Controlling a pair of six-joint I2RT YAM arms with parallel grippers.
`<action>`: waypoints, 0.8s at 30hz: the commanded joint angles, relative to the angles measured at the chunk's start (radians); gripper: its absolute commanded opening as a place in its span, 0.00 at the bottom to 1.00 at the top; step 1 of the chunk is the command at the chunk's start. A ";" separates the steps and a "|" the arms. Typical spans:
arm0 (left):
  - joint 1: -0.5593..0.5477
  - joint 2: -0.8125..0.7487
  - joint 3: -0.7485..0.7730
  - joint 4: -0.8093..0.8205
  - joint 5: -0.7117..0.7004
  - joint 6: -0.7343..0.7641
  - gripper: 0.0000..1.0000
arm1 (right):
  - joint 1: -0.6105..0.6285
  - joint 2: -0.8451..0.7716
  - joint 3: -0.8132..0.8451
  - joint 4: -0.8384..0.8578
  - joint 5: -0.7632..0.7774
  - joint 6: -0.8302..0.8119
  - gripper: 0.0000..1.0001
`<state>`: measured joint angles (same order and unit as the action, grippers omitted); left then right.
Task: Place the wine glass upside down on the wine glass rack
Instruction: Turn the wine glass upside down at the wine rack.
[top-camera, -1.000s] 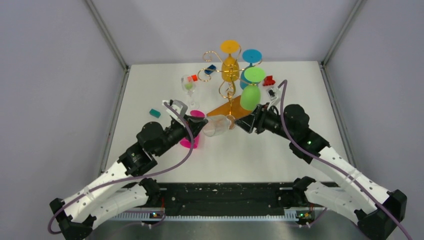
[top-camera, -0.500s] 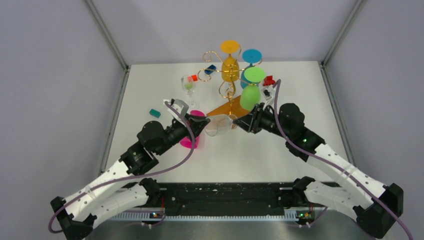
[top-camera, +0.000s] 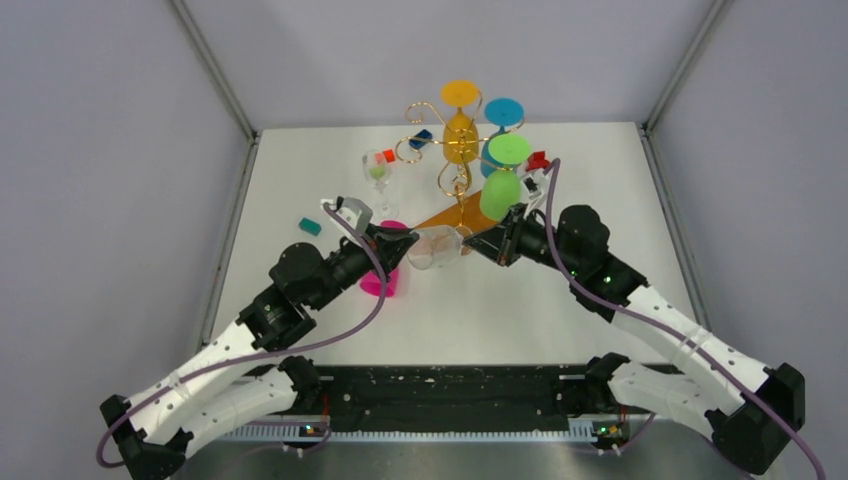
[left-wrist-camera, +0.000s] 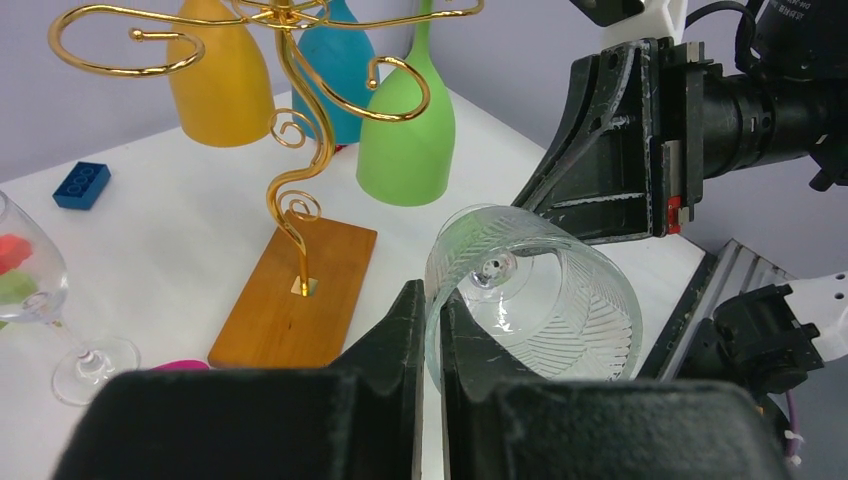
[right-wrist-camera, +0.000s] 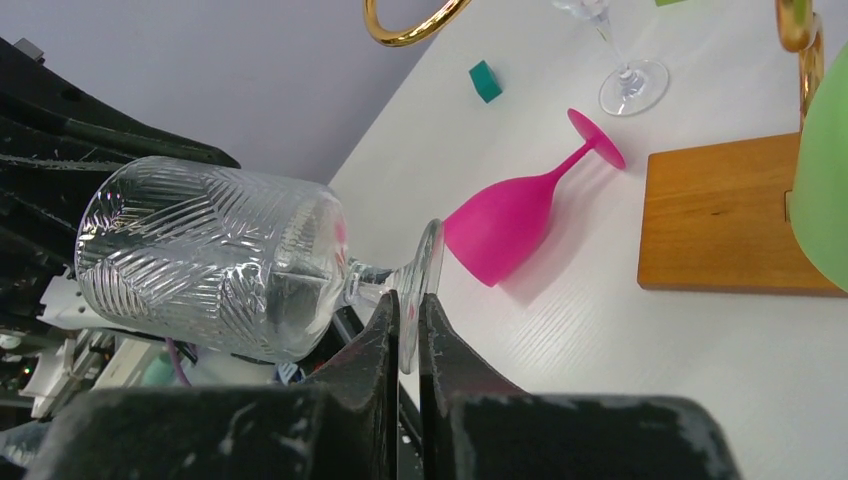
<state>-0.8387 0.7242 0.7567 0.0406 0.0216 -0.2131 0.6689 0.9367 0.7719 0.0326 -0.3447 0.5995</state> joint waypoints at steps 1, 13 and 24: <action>-0.007 -0.018 0.014 0.180 0.023 -0.034 0.00 | 0.010 0.005 0.018 0.045 -0.050 -0.035 0.00; -0.005 -0.018 -0.012 0.174 0.046 -0.044 0.42 | 0.010 -0.190 0.003 0.067 0.207 -0.176 0.00; -0.005 -0.101 -0.077 0.090 -0.010 -0.054 0.44 | 0.011 -0.265 0.003 0.076 0.266 -0.636 0.00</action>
<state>-0.8452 0.6662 0.7147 0.1253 0.0551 -0.2607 0.6704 0.7124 0.7593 0.0090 -0.0719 0.2417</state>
